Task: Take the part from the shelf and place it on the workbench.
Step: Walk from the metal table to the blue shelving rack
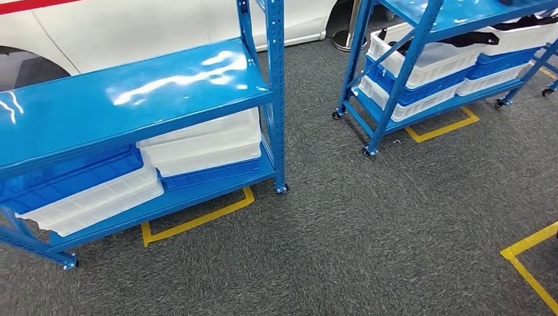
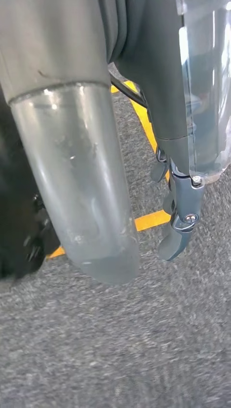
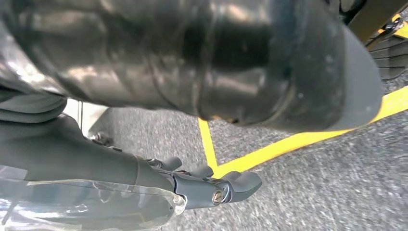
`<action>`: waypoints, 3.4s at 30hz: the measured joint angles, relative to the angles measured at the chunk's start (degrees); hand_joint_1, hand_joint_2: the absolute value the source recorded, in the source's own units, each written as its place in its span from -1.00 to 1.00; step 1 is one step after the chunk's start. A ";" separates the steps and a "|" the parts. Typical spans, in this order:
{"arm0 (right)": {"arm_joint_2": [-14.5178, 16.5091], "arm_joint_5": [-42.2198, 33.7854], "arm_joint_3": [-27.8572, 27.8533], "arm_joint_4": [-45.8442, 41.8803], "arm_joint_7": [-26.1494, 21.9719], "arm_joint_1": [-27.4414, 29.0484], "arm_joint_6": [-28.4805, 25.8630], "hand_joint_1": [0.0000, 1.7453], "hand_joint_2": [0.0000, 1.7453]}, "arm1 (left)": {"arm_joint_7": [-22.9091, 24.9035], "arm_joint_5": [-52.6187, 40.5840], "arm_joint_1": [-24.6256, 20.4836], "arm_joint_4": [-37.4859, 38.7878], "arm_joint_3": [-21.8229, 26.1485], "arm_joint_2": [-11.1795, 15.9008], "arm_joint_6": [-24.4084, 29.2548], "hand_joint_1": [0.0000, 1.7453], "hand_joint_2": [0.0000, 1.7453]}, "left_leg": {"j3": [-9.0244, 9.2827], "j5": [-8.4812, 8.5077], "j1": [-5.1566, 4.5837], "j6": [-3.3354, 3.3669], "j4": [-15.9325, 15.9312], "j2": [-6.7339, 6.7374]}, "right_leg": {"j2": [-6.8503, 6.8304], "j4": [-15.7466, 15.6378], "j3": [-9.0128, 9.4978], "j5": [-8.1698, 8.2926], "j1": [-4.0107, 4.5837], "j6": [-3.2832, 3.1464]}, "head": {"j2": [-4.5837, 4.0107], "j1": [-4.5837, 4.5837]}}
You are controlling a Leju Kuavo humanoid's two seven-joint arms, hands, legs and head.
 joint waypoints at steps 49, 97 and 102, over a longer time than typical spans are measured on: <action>-0.03 0.48 -0.89 0.21 -1.85 -0.02 -0.70 -1.00 -1.00 | -1.59 0.77 0.18 0.00 0.01 -0.15 -1.76 -1.00 -1.00 | 5.00 -2.31 -0.45 1.33 -4.72 -5.19 | 5.77 0.83 -1.61 0.28 -0.45 1.27 | 0.00 -0.02; -0.33 1.33 -3.44 0.12 -1.44 0.08 0.21 -1.00 -1.00 | -0.89 0.96 0.37 0.00 0.09 -0.08 -1.07 -1.00 -1.00 | 3.28 1.32 -0.24 1.66 -5.17 -2.61 | 4.99 0.76 -2.17 2.37 -0.35 1.38 | 0.00 -0.04; -0.35 1.33 -3.65 0.13 -1.44 0.06 0.22 -1.00 -1.00 | -0.89 0.96 0.21 0.00 0.09 -0.09 -1.07 -1.00 -1.00 | 3.73 1.60 -0.47 2.80 -5.70 -2.46 | 5.00 14.98 -8.98 -4.71 -0.34 1.93 | 0.00 -0.02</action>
